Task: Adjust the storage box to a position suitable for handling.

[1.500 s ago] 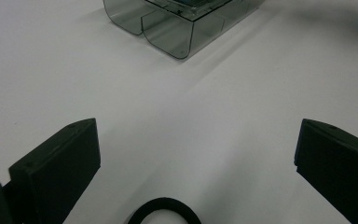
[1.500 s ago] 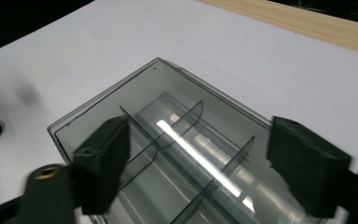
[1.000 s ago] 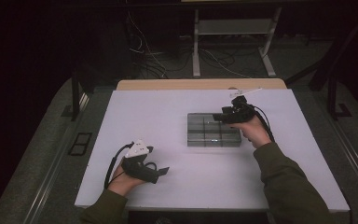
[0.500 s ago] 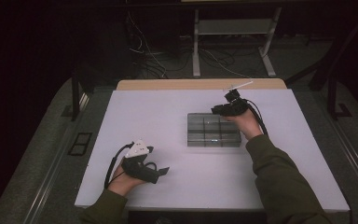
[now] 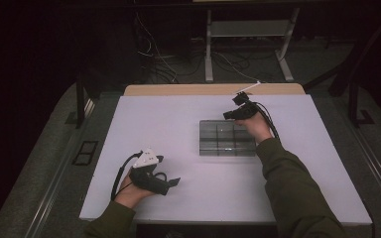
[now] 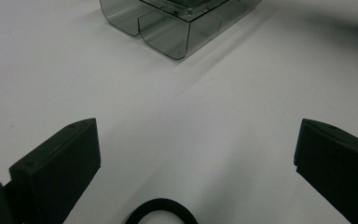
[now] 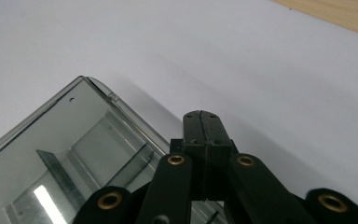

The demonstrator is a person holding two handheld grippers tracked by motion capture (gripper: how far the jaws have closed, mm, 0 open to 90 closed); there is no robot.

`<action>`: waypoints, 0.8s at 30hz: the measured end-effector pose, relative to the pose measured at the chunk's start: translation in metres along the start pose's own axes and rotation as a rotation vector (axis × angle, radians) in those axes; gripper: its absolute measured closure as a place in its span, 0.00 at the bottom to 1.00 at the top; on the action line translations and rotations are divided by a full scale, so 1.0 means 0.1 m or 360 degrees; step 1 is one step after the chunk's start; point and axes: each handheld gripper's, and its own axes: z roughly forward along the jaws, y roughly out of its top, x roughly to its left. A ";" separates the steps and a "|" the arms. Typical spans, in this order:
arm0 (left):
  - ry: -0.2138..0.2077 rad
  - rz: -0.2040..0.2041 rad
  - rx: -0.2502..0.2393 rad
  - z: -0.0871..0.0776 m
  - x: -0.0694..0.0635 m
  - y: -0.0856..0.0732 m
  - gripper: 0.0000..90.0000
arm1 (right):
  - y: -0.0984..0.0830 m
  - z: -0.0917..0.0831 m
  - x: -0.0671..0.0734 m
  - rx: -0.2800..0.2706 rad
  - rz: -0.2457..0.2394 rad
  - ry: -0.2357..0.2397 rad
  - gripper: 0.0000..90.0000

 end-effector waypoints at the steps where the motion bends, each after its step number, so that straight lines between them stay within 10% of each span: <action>1: -0.0001 0.0000 0.0001 0.00 0.00 0.00 0.00 | 0.00 0.01 -0.01 0.0003 0.0002 0.0000 0.99; 24: -0.0005 0.0004 0.0007 0.01 -0.01 0.00 0.01 | -0.01 0.04 -0.02 0.0066 0.0021 -0.0007 0.99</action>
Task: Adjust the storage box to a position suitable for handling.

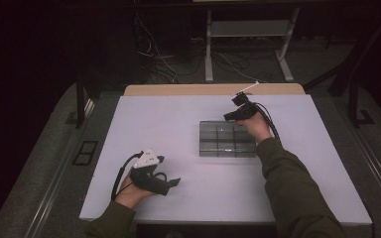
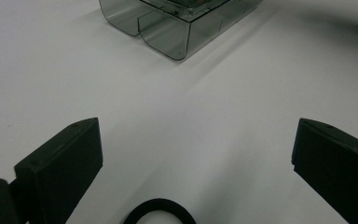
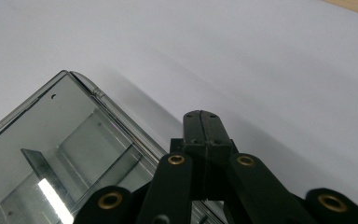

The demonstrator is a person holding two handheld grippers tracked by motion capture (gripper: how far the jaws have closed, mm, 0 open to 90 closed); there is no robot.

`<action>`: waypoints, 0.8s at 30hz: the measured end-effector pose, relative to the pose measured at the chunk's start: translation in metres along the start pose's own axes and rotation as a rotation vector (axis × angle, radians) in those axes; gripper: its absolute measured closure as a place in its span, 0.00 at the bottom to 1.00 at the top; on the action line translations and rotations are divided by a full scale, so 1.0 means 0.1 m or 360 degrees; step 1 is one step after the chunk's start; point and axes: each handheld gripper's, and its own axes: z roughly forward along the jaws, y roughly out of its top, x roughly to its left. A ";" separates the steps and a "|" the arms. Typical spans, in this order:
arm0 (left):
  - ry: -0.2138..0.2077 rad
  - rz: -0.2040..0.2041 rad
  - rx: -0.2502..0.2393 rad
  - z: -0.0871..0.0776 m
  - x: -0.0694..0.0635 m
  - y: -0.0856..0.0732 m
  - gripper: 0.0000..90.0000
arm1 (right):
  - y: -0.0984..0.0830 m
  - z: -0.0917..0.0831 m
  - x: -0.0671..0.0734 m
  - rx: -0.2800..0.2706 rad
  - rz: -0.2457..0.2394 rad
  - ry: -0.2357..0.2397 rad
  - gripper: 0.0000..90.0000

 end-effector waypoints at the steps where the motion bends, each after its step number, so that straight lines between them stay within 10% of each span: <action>1: -0.0001 0.0000 0.0000 0.00 0.00 0.00 0.01 | 0.00 0.00 0.01 0.0006 0.0004 0.0005 0.99; 24: 0.0009 0.0002 -0.0006 0.01 -0.01 -0.01 0.00 | -0.11 -0.03 0.18 0.0077 -0.0095 0.0056 0.99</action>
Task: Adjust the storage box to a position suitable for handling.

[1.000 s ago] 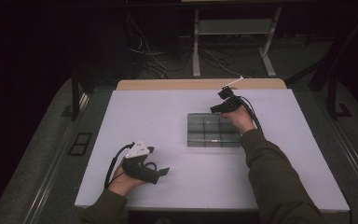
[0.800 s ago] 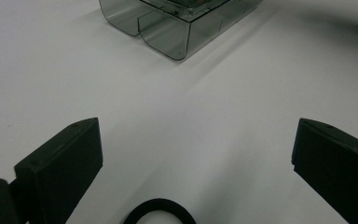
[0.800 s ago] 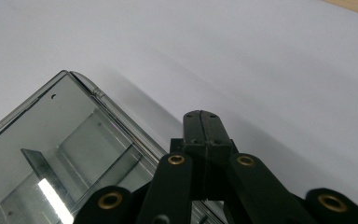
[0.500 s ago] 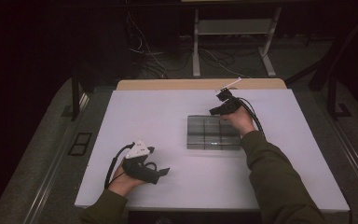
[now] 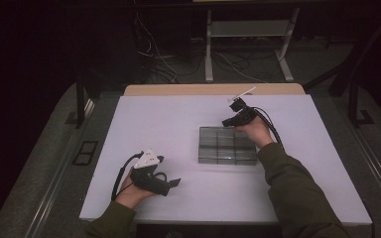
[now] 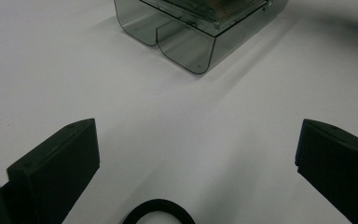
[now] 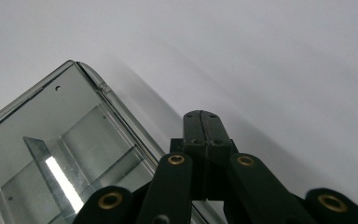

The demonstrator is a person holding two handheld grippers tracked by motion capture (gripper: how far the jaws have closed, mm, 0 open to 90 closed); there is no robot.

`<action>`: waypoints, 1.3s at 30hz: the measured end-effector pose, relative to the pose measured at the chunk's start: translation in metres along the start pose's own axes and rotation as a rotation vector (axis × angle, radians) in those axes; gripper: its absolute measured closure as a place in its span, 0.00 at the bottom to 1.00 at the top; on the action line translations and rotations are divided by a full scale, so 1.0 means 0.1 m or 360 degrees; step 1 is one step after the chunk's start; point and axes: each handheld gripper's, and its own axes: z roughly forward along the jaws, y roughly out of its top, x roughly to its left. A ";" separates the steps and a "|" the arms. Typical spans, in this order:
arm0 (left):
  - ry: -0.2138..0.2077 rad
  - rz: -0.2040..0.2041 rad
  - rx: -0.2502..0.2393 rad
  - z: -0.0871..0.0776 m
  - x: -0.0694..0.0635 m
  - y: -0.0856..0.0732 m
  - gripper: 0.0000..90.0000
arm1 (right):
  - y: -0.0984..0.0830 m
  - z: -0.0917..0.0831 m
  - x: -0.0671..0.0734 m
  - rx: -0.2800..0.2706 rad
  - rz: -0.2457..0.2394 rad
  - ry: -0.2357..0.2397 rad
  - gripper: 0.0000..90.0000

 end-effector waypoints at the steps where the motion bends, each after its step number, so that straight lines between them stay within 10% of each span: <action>1: 0.0000 0.0002 0.0001 0.00 0.00 0.00 0.00 | -0.01 0.00 0.01 0.0000 -0.0007 0.0005 0.99; 39: -0.0006 0.0001 0.0007 0.01 -0.02 0.00 0.00 | -0.31 -0.14 0.36 0.0031 -0.0133 0.0092 0.99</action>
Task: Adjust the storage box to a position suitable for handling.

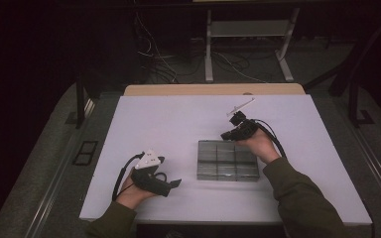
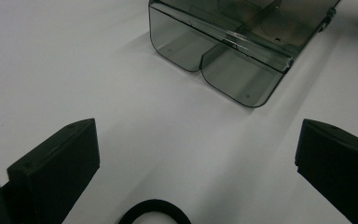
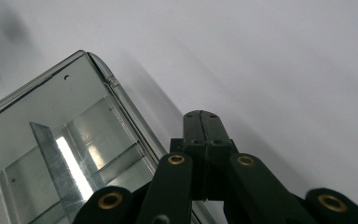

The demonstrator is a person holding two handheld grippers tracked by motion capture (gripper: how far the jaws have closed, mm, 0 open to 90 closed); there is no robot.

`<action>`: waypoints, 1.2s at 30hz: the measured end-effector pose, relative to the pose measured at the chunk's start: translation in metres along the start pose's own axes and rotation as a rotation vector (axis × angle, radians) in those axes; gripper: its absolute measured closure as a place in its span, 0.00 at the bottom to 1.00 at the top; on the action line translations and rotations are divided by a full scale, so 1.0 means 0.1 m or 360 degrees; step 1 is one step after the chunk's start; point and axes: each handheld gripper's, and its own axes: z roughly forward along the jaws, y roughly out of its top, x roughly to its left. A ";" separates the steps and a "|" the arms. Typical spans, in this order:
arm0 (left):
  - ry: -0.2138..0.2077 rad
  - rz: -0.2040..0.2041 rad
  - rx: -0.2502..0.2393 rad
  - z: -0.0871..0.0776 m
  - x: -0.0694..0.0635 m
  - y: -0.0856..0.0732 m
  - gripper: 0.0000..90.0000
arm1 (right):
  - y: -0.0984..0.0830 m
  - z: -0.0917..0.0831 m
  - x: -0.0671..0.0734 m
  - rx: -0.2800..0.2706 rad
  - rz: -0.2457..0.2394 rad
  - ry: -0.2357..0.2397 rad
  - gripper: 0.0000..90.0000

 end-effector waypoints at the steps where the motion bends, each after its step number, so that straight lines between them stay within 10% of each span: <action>1: 0.0000 0.0000 0.0000 0.00 0.00 0.00 0.00 | -0.01 0.00 0.01 0.0000 -0.0001 0.0003 0.99; 36: -0.0001 -0.0001 0.0001 0.00 -0.01 0.00 0.00 | -0.20 -0.06 0.36 0.0040 -0.0125 0.0102 0.99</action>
